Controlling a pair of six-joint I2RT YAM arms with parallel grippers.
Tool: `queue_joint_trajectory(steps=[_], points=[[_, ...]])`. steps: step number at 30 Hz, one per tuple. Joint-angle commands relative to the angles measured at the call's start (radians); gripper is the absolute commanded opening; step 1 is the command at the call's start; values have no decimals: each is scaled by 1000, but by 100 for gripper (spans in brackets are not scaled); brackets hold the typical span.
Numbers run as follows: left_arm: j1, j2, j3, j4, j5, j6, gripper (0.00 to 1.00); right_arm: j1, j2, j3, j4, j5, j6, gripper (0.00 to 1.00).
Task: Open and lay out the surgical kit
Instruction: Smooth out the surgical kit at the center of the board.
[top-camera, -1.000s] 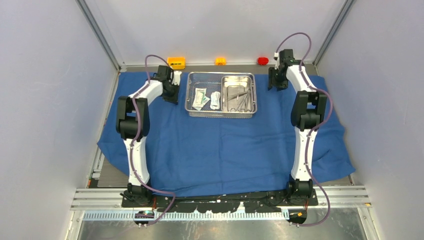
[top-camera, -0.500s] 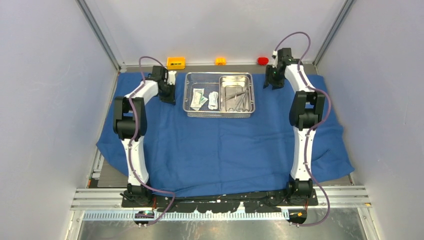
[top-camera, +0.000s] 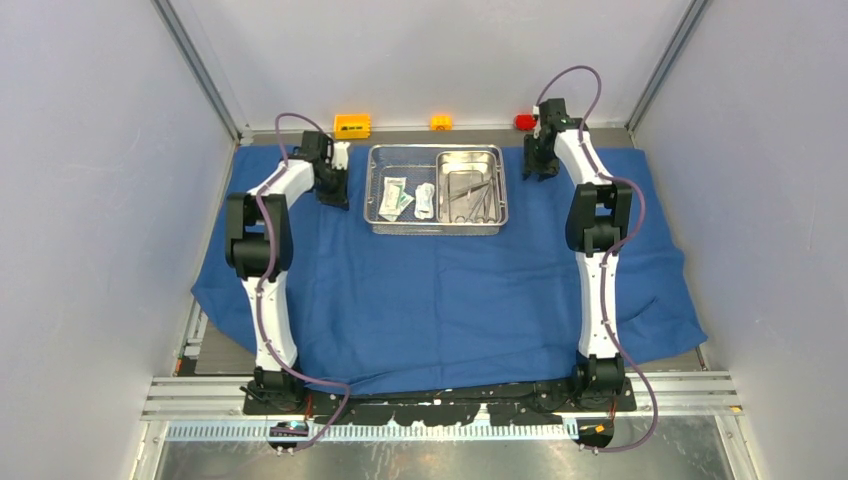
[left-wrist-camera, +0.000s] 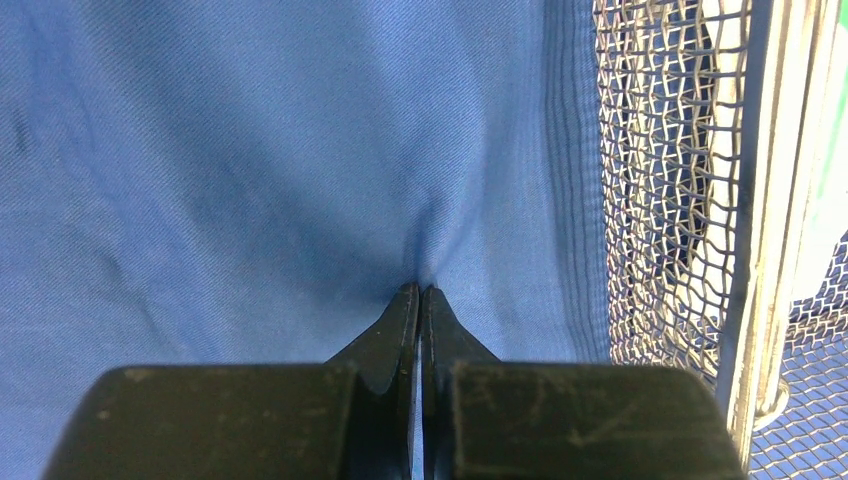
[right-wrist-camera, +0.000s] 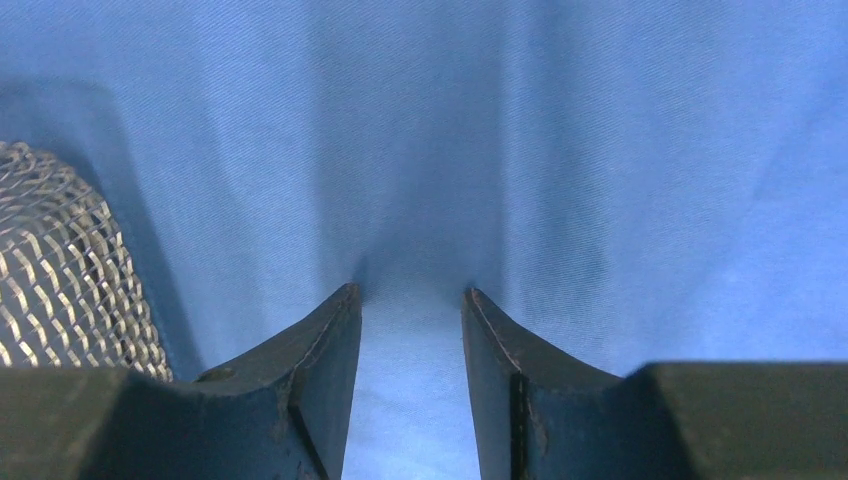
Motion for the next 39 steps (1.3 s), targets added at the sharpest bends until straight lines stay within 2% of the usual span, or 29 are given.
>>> queue_joint_trajectory(steps=[1,3,12,14,27,33,36,39], points=[[66,49,40,-106,-138,25,0,-3,51,51,-38,95,-20,45],[66,64,66,-119,-130,20,0,-2,61,55,-42,110,-26,39],[66,116,135,-155,-107,1,0,1,120,123,-65,145,-62,1],[66,126,149,-162,-101,-4,0,0,129,139,-64,153,-68,0],[66,187,249,-203,-72,-45,0,3,189,228,-55,174,-71,0],[66,158,224,-193,-58,-49,0,4,146,235,-43,89,-67,2],[66,138,206,-188,-51,-50,0,2,77,190,-18,56,-63,11],[66,123,193,-183,-32,-50,0,-7,-23,110,55,32,-41,33]])
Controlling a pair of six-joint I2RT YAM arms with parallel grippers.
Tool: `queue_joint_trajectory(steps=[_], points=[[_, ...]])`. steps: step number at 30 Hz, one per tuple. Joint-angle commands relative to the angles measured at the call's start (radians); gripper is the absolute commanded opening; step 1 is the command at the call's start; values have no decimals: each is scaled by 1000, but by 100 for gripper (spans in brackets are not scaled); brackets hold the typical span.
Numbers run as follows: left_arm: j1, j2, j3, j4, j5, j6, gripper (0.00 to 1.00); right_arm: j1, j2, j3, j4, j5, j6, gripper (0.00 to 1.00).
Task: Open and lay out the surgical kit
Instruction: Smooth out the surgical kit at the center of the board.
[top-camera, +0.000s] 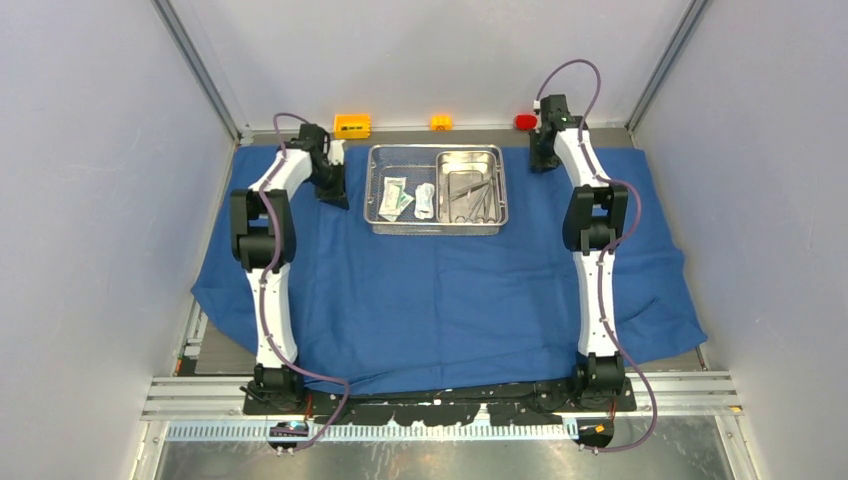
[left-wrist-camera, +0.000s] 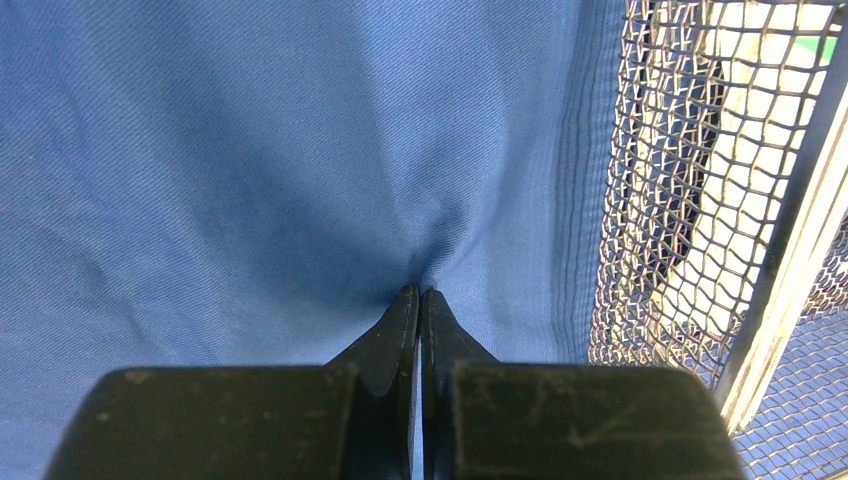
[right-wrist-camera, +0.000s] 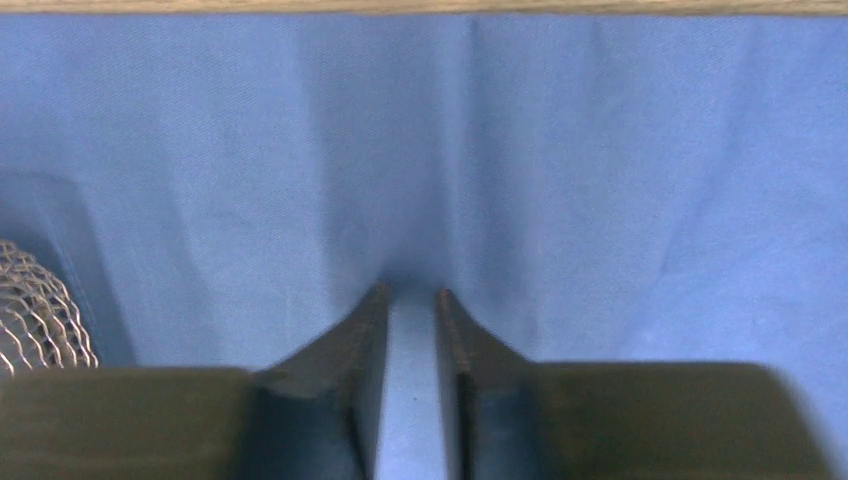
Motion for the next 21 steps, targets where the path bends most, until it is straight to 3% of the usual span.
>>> queue_joint_trajectory(steps=[1,4,7,21], points=[[42,-7,-39,43,-87,22,0,-12,-156,-97,95,-55,27,42],[42,-11,-41,43,-82,23,0,-15,-209,-114,119,-42,22,66],[42,-11,-39,45,-79,23,0,-16,-208,-100,119,10,-2,78],[42,-8,-27,37,-65,26,0,-37,-30,14,98,80,-9,80]])
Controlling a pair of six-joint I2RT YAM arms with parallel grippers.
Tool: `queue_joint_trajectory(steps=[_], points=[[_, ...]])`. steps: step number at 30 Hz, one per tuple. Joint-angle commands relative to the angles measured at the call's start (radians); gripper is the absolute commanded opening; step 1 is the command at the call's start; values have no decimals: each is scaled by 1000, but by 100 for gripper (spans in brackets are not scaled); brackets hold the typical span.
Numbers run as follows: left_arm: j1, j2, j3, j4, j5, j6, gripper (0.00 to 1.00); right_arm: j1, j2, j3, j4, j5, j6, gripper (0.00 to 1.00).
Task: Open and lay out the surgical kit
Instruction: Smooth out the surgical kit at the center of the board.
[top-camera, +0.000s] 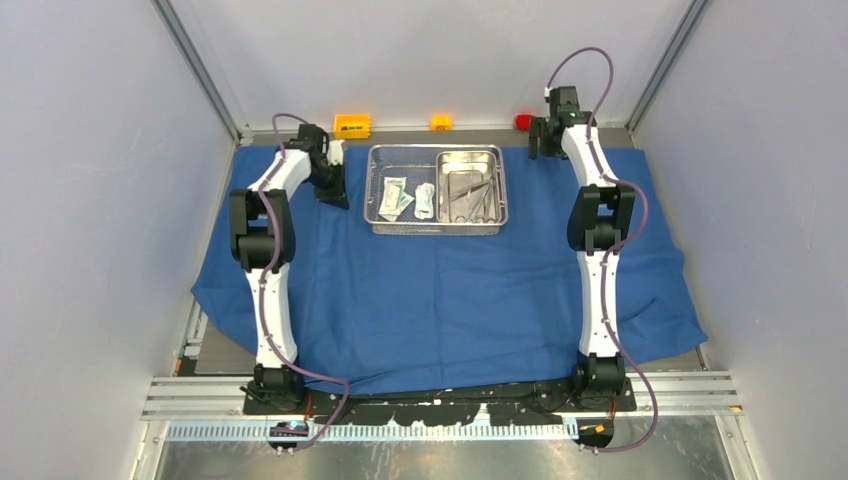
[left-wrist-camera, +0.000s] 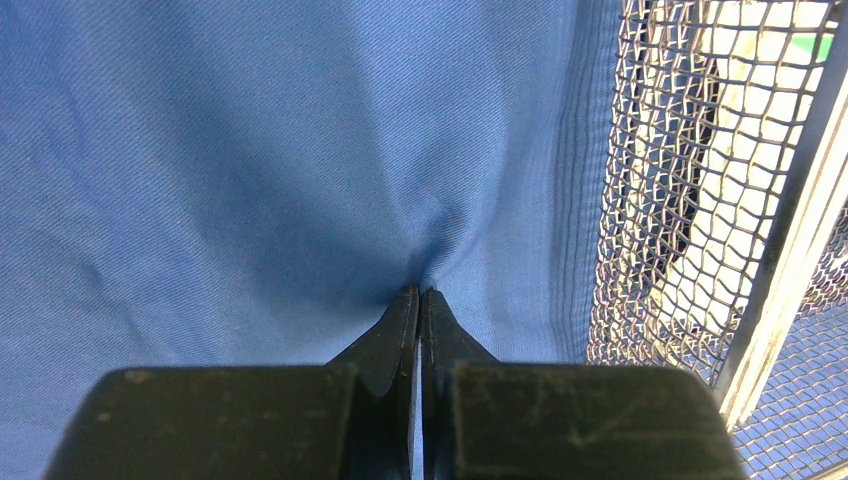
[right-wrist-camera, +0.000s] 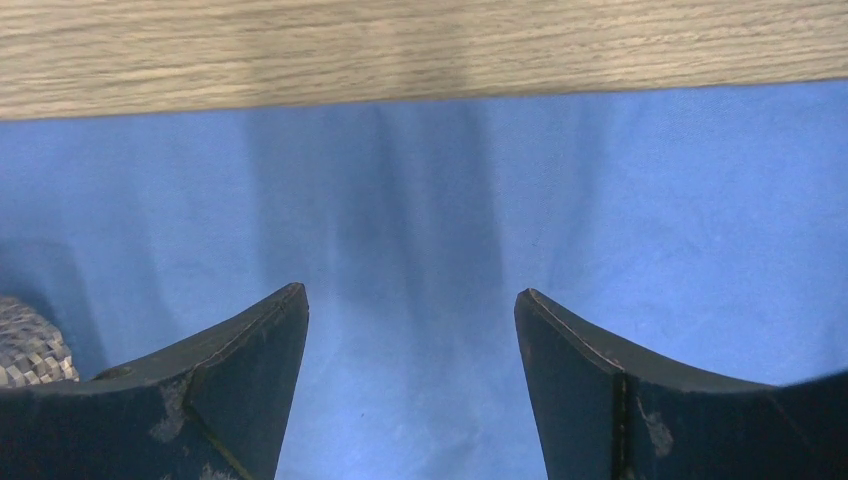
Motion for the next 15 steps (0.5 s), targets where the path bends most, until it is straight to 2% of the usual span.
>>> queue_joint_trajectory(steps=[1,10,15], points=[[36,-4,-17,24,-85,25,0,-6,37,44,12,31,-3,80],[36,-14,-25,27,-90,27,0,-68,55,13,-30,-53,-5,74],[36,-16,-24,22,-90,28,0,-65,66,-26,-57,-68,-40,64]])
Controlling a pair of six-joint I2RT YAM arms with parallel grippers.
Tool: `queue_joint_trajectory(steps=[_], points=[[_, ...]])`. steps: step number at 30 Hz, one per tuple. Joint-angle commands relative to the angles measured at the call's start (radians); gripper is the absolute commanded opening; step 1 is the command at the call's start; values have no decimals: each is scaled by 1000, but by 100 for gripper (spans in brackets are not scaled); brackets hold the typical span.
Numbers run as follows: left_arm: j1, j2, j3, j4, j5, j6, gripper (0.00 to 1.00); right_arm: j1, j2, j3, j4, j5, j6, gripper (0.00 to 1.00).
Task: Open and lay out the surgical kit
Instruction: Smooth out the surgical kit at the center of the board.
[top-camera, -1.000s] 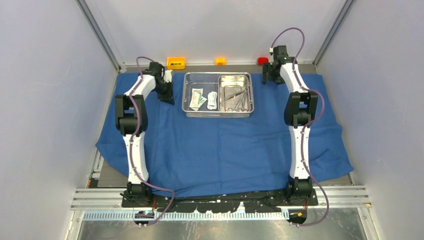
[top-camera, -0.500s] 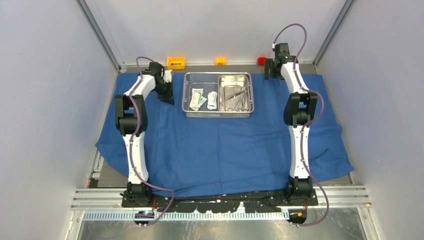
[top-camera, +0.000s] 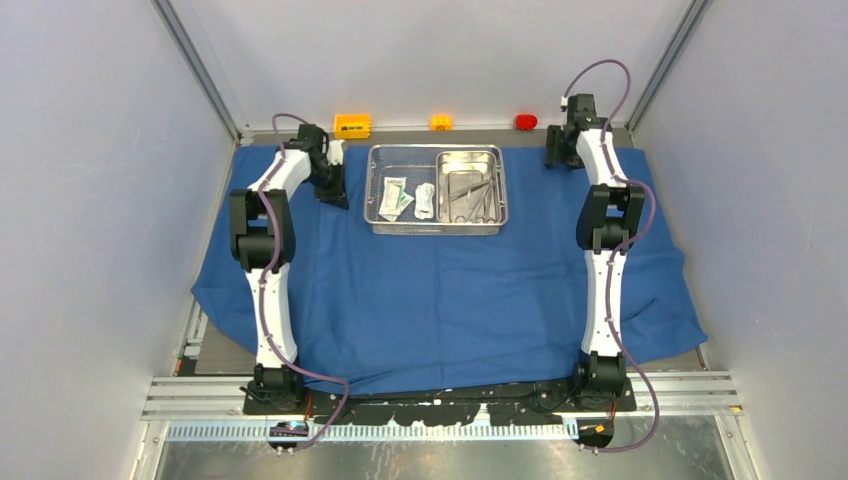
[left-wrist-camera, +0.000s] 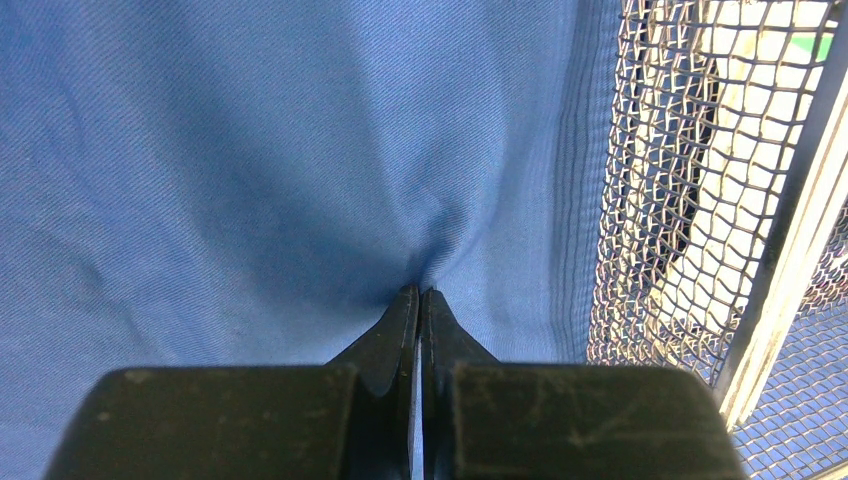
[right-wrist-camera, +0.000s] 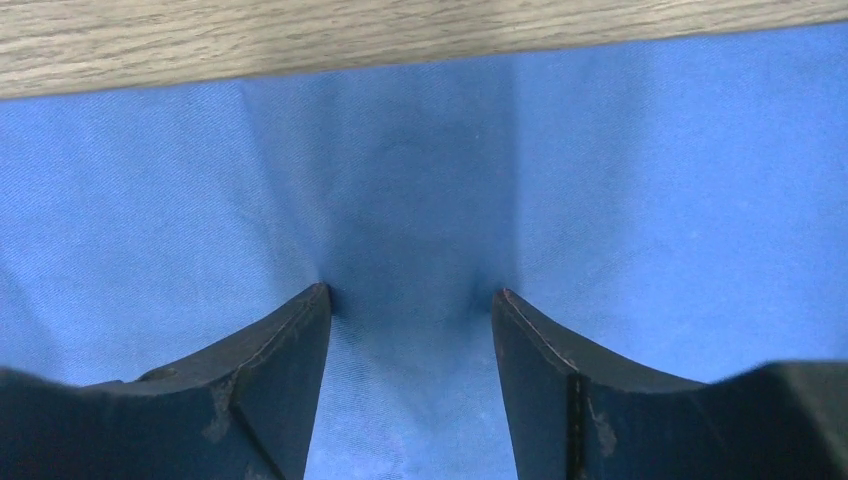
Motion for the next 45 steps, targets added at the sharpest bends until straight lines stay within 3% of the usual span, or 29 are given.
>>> queue_joint_trajectory(steps=[1,10,18,45], points=[[35,-18,-25,22,-89,28,0,9,9,-36,-43,-7,-42,61],[35,-17,-28,19,-87,31,0,17,7,-104,-29,-2,-50,36],[35,-20,-24,18,-91,33,0,18,6,-59,-29,19,-46,1],[94,133,199,-62,-95,-36,0,15,95,168,25,101,-40,0]])
